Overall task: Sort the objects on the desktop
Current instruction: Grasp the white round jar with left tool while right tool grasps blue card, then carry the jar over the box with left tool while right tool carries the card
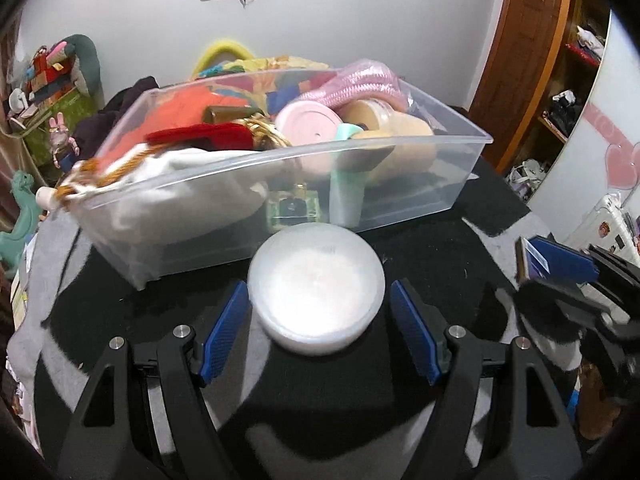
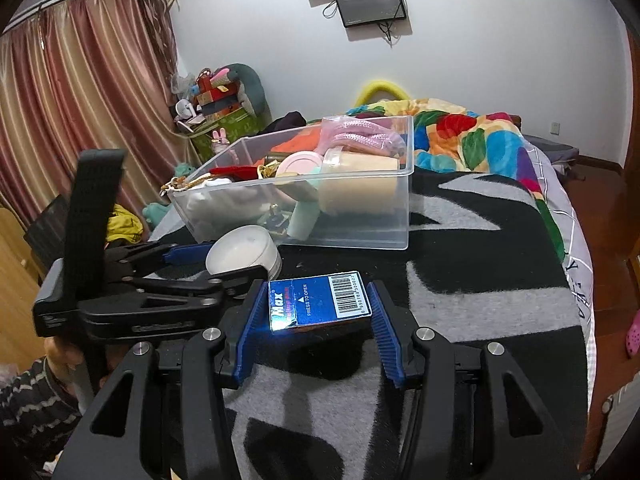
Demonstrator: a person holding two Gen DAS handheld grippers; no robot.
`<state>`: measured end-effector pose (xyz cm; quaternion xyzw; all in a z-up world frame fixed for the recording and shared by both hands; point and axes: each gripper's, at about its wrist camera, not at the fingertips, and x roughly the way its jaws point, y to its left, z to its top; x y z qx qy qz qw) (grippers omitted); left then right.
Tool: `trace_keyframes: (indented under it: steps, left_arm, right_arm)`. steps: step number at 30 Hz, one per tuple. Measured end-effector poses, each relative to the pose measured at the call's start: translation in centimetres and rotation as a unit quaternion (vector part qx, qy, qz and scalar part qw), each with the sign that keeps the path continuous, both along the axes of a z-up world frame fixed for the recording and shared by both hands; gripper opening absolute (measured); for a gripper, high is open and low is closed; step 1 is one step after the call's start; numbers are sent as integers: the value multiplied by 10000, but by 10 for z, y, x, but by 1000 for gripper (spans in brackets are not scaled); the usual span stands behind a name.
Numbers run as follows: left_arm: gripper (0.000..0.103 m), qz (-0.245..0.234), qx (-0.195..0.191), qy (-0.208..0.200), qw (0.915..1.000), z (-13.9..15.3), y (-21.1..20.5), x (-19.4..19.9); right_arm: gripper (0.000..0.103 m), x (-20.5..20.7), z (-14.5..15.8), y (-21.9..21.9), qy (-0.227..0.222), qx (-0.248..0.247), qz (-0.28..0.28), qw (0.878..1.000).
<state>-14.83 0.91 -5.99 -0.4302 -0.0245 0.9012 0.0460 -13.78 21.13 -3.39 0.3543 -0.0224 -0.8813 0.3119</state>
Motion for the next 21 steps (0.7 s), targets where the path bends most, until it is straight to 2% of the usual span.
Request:
trace_keyframes:
  steps: [5, 7, 8, 13, 21]
  left_arm:
    - [73, 27, -170, -48, 9998, -11, 7, -12]
    - [69, 42, -233, -54, 9997, -14, 7, -14]
    - [65, 50, -199, 9, 9998, -13, 6, -12]
    - [65, 80, -72, 45, 9999, -12, -1, -10]
    - [65, 127, -293, 518, 9981, 0, -1, 11]
  right_arm:
    - [47, -1, -3, 3, -19, 70, -39, 10000]
    - [47, -3, -5, 4, -53, 68, -52, 9999]
    - [47, -4, -6, 4, -81, 61, -57, 9999]
    - [47, -5, -11, 0, -197, 87, -24, 9998]
    - [47, -3, -8, -2, -146, 143, -44, 9998]
